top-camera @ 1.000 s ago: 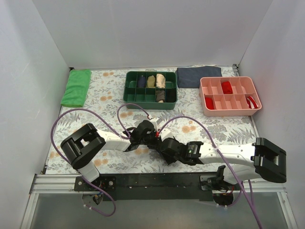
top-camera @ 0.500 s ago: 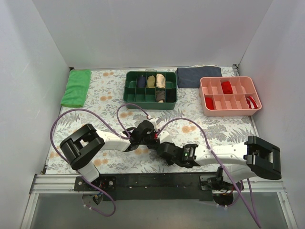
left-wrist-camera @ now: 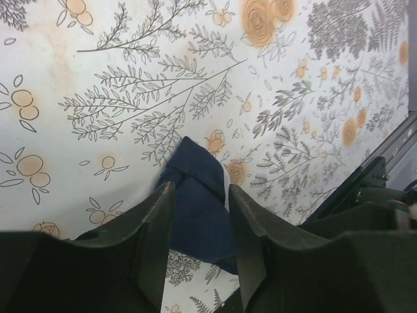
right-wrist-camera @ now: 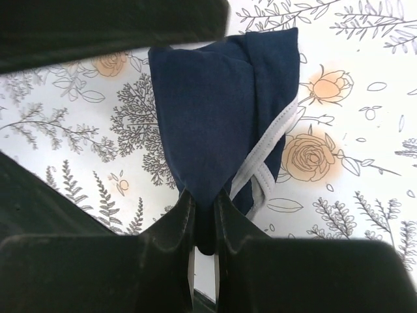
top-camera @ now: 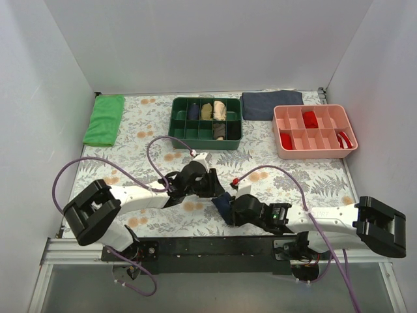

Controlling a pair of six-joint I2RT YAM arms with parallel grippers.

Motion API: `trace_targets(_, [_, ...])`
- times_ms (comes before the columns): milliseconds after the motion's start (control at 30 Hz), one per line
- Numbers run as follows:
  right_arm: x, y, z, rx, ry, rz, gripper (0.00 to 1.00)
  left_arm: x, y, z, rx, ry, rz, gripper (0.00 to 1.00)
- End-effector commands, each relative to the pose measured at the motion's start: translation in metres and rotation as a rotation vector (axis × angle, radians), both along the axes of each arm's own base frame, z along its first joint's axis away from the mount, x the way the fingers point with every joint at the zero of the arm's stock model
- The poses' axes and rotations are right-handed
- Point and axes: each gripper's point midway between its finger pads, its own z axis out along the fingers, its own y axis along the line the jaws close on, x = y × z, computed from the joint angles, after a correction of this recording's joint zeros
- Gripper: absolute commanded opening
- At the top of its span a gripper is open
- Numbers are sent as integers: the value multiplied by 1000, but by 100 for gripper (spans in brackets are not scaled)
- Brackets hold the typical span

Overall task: Roll the underwear
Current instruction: Roll the underwear to the center of the board.

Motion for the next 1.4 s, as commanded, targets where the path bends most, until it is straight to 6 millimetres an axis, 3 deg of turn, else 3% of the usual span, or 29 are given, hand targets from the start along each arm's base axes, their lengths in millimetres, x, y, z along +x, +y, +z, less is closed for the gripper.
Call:
trace_targets(0, [-12, 1, -6, 96, 103, -5, 11, 15, 6, 44, -56, -98, 71, 38])
trace_targets(200, [-10, -13, -12, 183, 170, -102, 11, -2, 13, 58, -102, -118, 10, 38])
trace_targets(400, [-9, -26, -18, 225, 238, -225, 11, -17, 15, 44, -100, -89, -51, 36])
trace_targets(633, [-15, -29, -23, 341, 365, -337, 10, -34, 5, 39, -124, -74, -170, 32])
trace_targets(867, [-14, -47, -31, 327, 426, -479, 8, -51, -13, 43, -173, -71, -314, 31])
trace_targets(967, [-16, -58, -37, 297, 457, -555, 6, -58, -24, 35, -162, -53, -371, 30])
trace_targets(1133, [-19, -76, -48, 269, 476, -643, 5, -64, -35, 18, -139, -27, -405, 29])
trace_targets(1367, [-29, -82, -60, 245, 526, -661, 1, -51, -48, 31, -169, -75, -372, 29])
